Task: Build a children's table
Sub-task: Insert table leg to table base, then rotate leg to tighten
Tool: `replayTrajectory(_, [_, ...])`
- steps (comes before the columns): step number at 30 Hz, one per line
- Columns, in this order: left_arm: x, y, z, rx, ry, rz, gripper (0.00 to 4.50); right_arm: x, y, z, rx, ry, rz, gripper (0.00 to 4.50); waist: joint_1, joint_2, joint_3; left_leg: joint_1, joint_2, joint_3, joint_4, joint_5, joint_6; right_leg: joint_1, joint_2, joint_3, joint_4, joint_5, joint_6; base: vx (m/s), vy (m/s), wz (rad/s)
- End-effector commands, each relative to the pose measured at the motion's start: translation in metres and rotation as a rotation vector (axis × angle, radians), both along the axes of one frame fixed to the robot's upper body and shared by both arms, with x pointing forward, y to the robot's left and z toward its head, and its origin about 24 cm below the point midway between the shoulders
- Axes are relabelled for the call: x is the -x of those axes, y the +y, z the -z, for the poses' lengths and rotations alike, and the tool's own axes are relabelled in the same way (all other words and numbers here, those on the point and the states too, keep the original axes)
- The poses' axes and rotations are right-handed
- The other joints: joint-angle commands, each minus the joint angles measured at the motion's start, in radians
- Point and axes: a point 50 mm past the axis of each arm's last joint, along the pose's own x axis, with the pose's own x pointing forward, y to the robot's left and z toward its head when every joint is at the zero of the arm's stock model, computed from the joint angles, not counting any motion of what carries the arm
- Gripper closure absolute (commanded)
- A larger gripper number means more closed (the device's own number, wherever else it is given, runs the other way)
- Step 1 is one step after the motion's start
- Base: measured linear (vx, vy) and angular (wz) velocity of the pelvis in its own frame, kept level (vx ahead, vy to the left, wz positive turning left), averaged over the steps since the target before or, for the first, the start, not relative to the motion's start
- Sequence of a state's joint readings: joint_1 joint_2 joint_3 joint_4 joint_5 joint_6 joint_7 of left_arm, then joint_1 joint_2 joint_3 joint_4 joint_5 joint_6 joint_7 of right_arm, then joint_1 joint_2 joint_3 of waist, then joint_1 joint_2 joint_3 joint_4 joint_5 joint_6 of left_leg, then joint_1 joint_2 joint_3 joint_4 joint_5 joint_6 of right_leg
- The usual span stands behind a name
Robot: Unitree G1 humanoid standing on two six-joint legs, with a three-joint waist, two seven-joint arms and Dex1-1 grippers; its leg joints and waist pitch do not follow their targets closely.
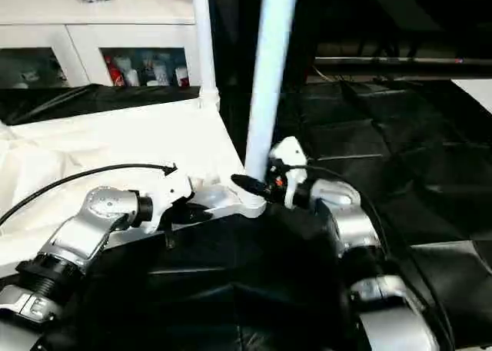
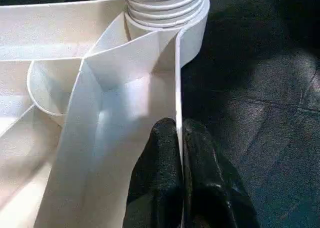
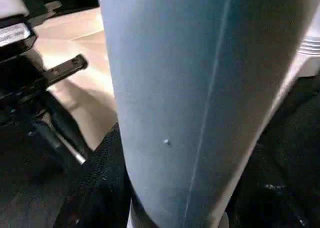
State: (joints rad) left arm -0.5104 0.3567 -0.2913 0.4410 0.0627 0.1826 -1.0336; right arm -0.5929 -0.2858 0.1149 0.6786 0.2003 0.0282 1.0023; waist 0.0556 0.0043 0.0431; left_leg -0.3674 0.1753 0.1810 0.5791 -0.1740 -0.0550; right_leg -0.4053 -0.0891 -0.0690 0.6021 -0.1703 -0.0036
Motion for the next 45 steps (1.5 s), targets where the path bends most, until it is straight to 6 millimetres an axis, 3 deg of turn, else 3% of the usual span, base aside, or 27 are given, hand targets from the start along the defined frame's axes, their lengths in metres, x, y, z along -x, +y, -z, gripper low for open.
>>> replayTrajectory(1, [-0.003,-0.002,-0.014,0.024,-0.059,0.054,4.50,0.015,0.000,0.032,0.092,0.151,-0.071,2.60,0.013,-0.016,-0.056,0.004,0.050,-0.017,-0.065,-0.255,0.066,0.046,-0.064,0.042,-0.081,-0.346,-0.205,0.000,0.000,0.00])
replayTrajectory(7, [0.003,-0.002,-0.017,0.033,-0.046,0.138,4.50,0.026,-0.006,0.040,0.062,0.186,-0.123,2.60,0.018,-0.013,-0.057,0.009,0.054,-0.018,-0.069,-0.271,0.052,0.045,-0.062,0.044,-0.076,-0.300,-0.219,0.000,0.000,0.00])
replayTrajectory(14, [0.024,-0.001,-0.021,0.025,0.055,0.366,4.50,0.041,-0.009,0.047,0.104,0.196,-0.238,2.60,0.021,-0.012,-0.056,0.010,0.058,-0.019,-0.076,-0.318,0.037,0.045,-0.059,0.043,-0.074,-0.282,-0.231,0.000,0.000,0.00])
replayTrajectory(17, [0.024,0.000,-0.022,0.010,0.055,0.382,4.50,0.044,-0.009,0.049,0.110,0.189,-0.257,2.60,0.019,-0.009,-0.053,0.018,0.058,-0.021,-0.079,-0.383,0.014,0.039,-0.060,0.044,-0.081,-0.342,-0.223,0.000,0.000,0.00])
replayTrajectory(20, [0.017,-0.001,-0.022,0.010,0.019,0.328,4.50,0.044,-0.009,0.052,0.110,0.185,-0.224,2.60,0.018,-0.013,-0.052,0.019,0.056,-0.023,-0.080,-0.405,0.002,0.038,-0.063,0.045,-0.087,-0.384,-0.208,0.000,0.000,0.00])
replayTrajectory(24, [0.004,0.001,-0.019,-0.006,-0.011,0.183,4.50,0.031,-0.015,0.059,0.133,0.173,0.006,2.60,0.014,-0.013,-0.044,0.024,0.053,-0.030,-0.083,-0.461,-0.015,0.031,-0.064,0.043,-0.098,-0.490,-0.179,0.000,0.000,0.00])
replayTrajectory(25, [-0.001,0.001,-0.019,0.006,-0.012,0.111,4.50,0.022,-0.019,0.062,0.148,0.182,0.151,2.60,0.009,-0.012,-0.040,0.029,0.051,-0.034,-0.083,-0.495,-0.028,0.027,-0.066,0.039,-0.105,-0.565,-0.156,0.000,0.000,0.00])
replayTrajectory(26, [-0.002,0.001,-0.019,0.008,-0.013,0.105,4.50,0.021,-0.019,0.063,0.149,0.183,0.163,2.60,0.000,-0.011,-0.039,0.032,0.046,-0.040,-0.080,-0.521,-0.041,0.025,-0.066,0.031,-0.112,-0.636,-0.128,-0.058,0.004,-0.08])
replayTrajectory(29, [-0.011,-0.004,-0.020,0.040,-0.005,-0.008,4.50,0.008,-0.023,0.066,0.166,0.197,0.407,2.60,-0.015,-0.002,-0.038,0.027,0.048,-0.056,-0.085,-0.578,-0.052,0.034,-0.069,0.008,-0.128,-0.696,-0.077,-0.066,0.019,-0.15])
replayTrajectory(30, [-0.015,-0.009,-0.019,0.049,0.005,-0.076,4.50,0.001,-0.024,0.066,0.158,0.213,0.539,2.60,-0.017,0.006,-0.035,0.034,0.050,-0.058,-0.087,-0.607,-0.055,0.031,-0.067,0.001,-0.133,-0.691,-0.076,-0.059,0.034,-0.13])
replayTrajectory(31, [-0.015,-0.009,-0.019,0.050,0.006,-0.083,4.50,0.001,-0.024,0.066,0.157,0.215,0.552,2.60,-0.031,0.010,-0.031,0.043,0.053,-0.064,-0.091,-0.674,-0.057,0.033,-0.061,-0.023,-0.142,-0.666,-0.074,-0.059,0.034,-0.13])
replayTrajectory(32, [-0.021,-0.016,-0.017,0.057,0.021,-0.186,4.50,-0.007,-0.023,0.065,0.143,0.237,0.696,2.60,-0.036,0.031,-0.029,0.045,0.059,-0.075,-0.101,-0.746,-0.065,0.049,-0.058,-0.042,-0.140,-0.620,-0.072,-0.059,0.046,-0.12])
replayTrajectory(33, [-0.022,-0.017,-0.017,0.055,0.025,-0.210,4.50,-0.008,-0.022,0.065,0.142,0.240,0.723,2.60,-0.043,0.030,-0.025,0.035,0.067,-0.078,-0.116,-0.783,-0.067,0.060,-0.052,-0.049,-0.129,-0.579,-0.077,-0.089,0.044,-0.16])
replayTrajectory(34, [-0.023,-0.019,-0.016,0.052,0.031,-0.238,4.50,-0.010,-0.022,0.065,0.141,0.244,0.755,2.60,-0.035,0.041,-0.021,0.001,0.087,-0.083,-0.158,-0.861,-0.073,0.099,-0.038,-0.049,-0.064,-0.470,-0.085,-0.089,0.044,-0.16])
replayTrajectory(35, [-0.024,-0.023,-0.014,0.042,0.033,-0.287,4.50,-0.012,-0.021,0.064,0.149,0.250,0.817,2.60,-0.016,0.049,-0.015,-0.036,0.105,-0.071,-0.211,-0.917,-0.075,0.128,-0.019,-0.047,0.027,-0.391,-0.092,-0.103,-0.002,0.00])
replayTrajectory(36, [-0.025,-0.030,-0.011,0.026,0.042,-0.334,4.50,-0.016,-0.017,0.063,0.160,0.256,0.882,2.60,0.016,0.007,-0.025,0.021,0.074,-0.017,-0.187,-0.817,-0.040,0.065,-0.021,0.026,0.050,-0.355,-0.081,0.024,-0.097,0.17])
replayTrajectory(37, [-0.024,-0.038,-0.009,0.023,0.046,-0.372,4.50,-0.019,-0.013,0.062,0.167,0.260,0.934,2.60,0.011,-0.036,-0.028,0.068,0.032,-0.026,-0.088,-0.679,-0.053,0.002,-0.063,0.048,-0.068,-0.668,-0.049,0.024,-0.097,0.17])
replayTrajectory(38, [-0.024,-0.039,-0.009,0.023,0.046,-0.375,4.50,-0.019,-0.012,0.062,0.167,0.260,0.938,2.60,0.016,-0.021,-0.013,0.141,0.004,-0.030,0.052,-0.528,-0.054,-0.080,-0.136,0.038,-0.177,-0.959,-0.068,0.068,-0.110,-0.04])
replayTrajectory(39, [-0.023,-0.045,-0.008,0.020,0.048,-0.400,4.50,-0.021,-0.008,0.060,0.166,0.264,0.970,2.60,0.015,-0.035,-0.018,0.025,0.005,-0.058,0.067,-0.225,-0.007,0.032,-0.182,0.055,-0.159,-1.053,-0.045,0.096,0.014,-0.50])
replayTrajectory(40, [-0.021,-0.056,-0.008,0.016,0.039,-0.422,4.50,-0.024,0.002,0.058,0.171,0.265,0.992,2.60,0.051,0.017,-0.042,-0.020,0.044,-0.081,-0.030,-0.158,-0.045,0.096,-0.150,0.046,-0.106,-0.778,-0.064,0.096,0.014,-0.50])
replayTrajectory(41, [-0.021,-0.056,-0.008,0.016,0.038,-0.422,4.50,-0.024,0.002,0.058,0.172,0.264,0.991,2.60,0.029,0.008,-0.049,-0.003,0.053,-0.080,-0.061,-0.225,-0.062,0.062,-0.074,0.014,-0.064,-0.475,-0.103,0.090,0.041,-0.38])
replayTrajectory(42, [-0.021,-0.057,-0.008,0.016,0.034,-0.427,4.50,-0.024,0.003,0.058,0.176,0.262,0.988,2.60,0.031,0.014,-0.054,0.009,0.055,-0.077,-0.062,-0.234,-0.069,0.059,-0.068,0.014,-0.055,-0.340,-0.132,0.000,0.000,0.00])
replayTrajectory(43, [-0.021,-0.057,-0.008,0.016,0.034,-0.427,4.50,-0.024,0.003,0.058,0.176,0.262,0.988,2.60,0.028,0.015,-0.054,0.014,0.054,-0.070,-0.064,-0.240,-0.062,0.056,-0.067,0.017,-0.056,-0.252,-0.165,0.000,0.000,0.00])
replayTrajectory(44, [-0.021,-0.057,-0.008,0.008,0.029,-0.431,4.50,-0.024,0.007,0.057,0.175,0.268,0.992,2.60,0.025,0.011,-0.048,0.012,0.051,-0.063,-0.069,-0.284,-0.042,0.059,-0.065,0.016,-0.061,-0.232,-0.199,0.000,0.000,0.00])
replayTrajectory(45, [-0.021,-0.057,-0.008,0.005,0.026,-0.433,4.50,-0.025,0.007,0.057,0.177,0.265,0.989,2.60,0.022,0.004,-0.040,0.016,0.044,-0.055,-0.069,-0.364,-0.034,0.053,-0.068,0.017,-0.079,-0.354,-0.192,0.000,0.000,0.00])
